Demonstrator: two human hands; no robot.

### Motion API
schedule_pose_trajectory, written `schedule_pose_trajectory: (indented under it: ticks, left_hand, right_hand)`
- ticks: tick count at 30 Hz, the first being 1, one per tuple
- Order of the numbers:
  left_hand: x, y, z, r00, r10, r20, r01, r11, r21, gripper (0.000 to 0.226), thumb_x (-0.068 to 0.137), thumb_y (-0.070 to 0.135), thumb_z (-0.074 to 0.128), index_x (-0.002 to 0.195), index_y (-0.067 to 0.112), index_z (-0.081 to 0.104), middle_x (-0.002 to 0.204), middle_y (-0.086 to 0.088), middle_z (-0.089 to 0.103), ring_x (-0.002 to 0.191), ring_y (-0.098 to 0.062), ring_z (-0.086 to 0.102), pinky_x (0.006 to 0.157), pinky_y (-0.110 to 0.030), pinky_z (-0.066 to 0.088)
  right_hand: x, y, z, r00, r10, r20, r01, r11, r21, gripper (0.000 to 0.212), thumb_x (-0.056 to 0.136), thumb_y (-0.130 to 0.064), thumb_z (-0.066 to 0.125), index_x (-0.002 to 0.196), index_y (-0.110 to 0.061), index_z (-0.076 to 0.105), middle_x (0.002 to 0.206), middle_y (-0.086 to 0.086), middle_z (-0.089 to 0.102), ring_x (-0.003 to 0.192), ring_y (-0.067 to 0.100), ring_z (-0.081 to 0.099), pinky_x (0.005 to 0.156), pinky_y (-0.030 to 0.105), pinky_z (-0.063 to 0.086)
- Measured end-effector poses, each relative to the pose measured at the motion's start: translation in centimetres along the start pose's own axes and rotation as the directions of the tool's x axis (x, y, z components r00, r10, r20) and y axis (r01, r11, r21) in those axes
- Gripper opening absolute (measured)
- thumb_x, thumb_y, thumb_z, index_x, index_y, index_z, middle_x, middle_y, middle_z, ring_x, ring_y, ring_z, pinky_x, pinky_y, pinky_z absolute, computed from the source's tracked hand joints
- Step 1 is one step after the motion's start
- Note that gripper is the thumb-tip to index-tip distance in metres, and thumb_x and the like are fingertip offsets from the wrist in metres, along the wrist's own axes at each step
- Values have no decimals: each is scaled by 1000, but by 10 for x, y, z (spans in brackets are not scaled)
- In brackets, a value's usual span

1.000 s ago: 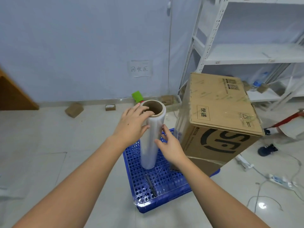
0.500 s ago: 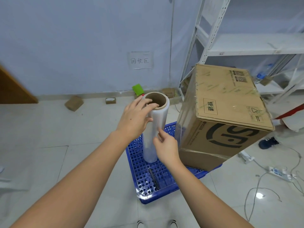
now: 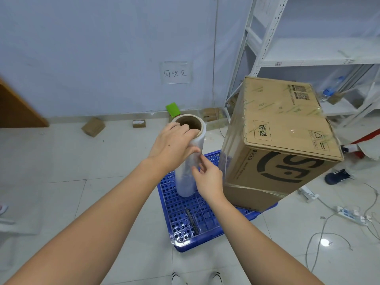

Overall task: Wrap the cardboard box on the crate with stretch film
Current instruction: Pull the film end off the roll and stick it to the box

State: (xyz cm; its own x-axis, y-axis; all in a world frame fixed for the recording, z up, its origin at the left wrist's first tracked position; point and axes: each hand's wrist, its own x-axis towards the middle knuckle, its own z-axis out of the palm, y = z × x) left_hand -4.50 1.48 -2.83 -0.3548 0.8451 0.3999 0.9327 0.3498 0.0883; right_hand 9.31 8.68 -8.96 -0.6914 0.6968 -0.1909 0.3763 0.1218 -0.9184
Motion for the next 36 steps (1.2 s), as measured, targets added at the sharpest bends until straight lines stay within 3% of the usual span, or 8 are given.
schedule_pose_trajectory:
  ticks: [6, 9, 12, 16, 20, 24, 31, 36]
  left_hand:
    - [12, -8, -11, 987, 4, 163, 2, 999, -41, 43, 98, 42, 63, 137, 25, 57, 99, 9, 62, 104, -21, 56, 107, -29, 22]
    - [11, -9, -9, 987, 20, 161, -16, 1000, -25, 44, 98, 38, 64, 139, 24, 56, 101, 9, 64, 103, -21, 56, 107, -29, 22]
    - [12, -6, -4, 991, 23, 131, -21, 1000, -18, 45, 97, 37, 67, 138, 22, 57, 105, 7, 67, 102, -22, 56, 107, -29, 24]
    - [14, -4, -1, 992, 27, 120, -25, 999, -21, 43, 97, 36, 66, 137, 20, 58, 107, 5, 68, 101, -22, 56, 106, -29, 25]
    - [14, -4, 0, 994, 20, 108, -18, 1000, -19, 42, 97, 34, 67, 136, 20, 60, 107, 5, 69, 101, -23, 57, 105, -30, 26]
    - [15, -3, 1, 995, 11, 94, -8, 999, -35, 38, 96, 30, 68, 132, 20, 62, 102, 5, 69, 97, -24, 57, 103, -30, 26]
    - [15, -3, -2, 993, -6, 115, 12, 999, -49, 39, 98, 32, 65, 135, 20, 60, 110, 4, 69, 103, -23, 55, 106, -29, 24]
    - [15, -2, -4, 992, -17, 122, 23, 999, -44, 41, 99, 33, 64, 138, 22, 58, 109, 6, 68, 104, -21, 54, 108, -31, 26]
  right_hand:
    - [15, -1, -1, 993, -26, -111, 32, 998, 50, 39, 93, -16, 65, 132, -14, 62, 118, -3, 70, 106, 2, 64, 99, 25, 50]
    - [21, -3, -4, 984, -61, -169, 73, 995, 63, 36, 93, -17, 66, 130, -17, 64, 107, -4, 72, 97, 1, 65, 93, 25, 53]
    - [24, -7, -5, 977, -72, -200, 102, 984, 144, 41, 93, -17, 67, 133, -18, 62, 114, -5, 71, 100, 1, 66, 93, 26, 54]
    - [26, -19, -14, 965, -105, -239, 159, 962, 222, 44, 93, -17, 68, 136, -19, 59, 117, -16, 67, 101, -2, 64, 85, 12, 50]
    - [33, -37, -25, 929, -203, -310, 275, 938, 212, 37, 93, -17, 67, 130, -20, 64, 117, -8, 67, 100, 1, 64, 79, 10, 47]
    - [36, -46, -28, 880, -298, -371, 376, 913, 158, 17, 90, -11, 69, 104, -18, 77, 102, -10, 71, 96, 4, 66, 81, 21, 52]
    - [40, -48, -31, 898, -278, -340, 324, 942, 88, 12, 90, -14, 69, 99, -20, 75, 92, -11, 71, 87, 2, 65, 76, 15, 49]
    - [46, -46, -35, 897, -355, -264, 345, 935, -87, 11, 94, -13, 60, 87, -18, 66, 87, -6, 62, 82, 4, 56, 71, 14, 42]
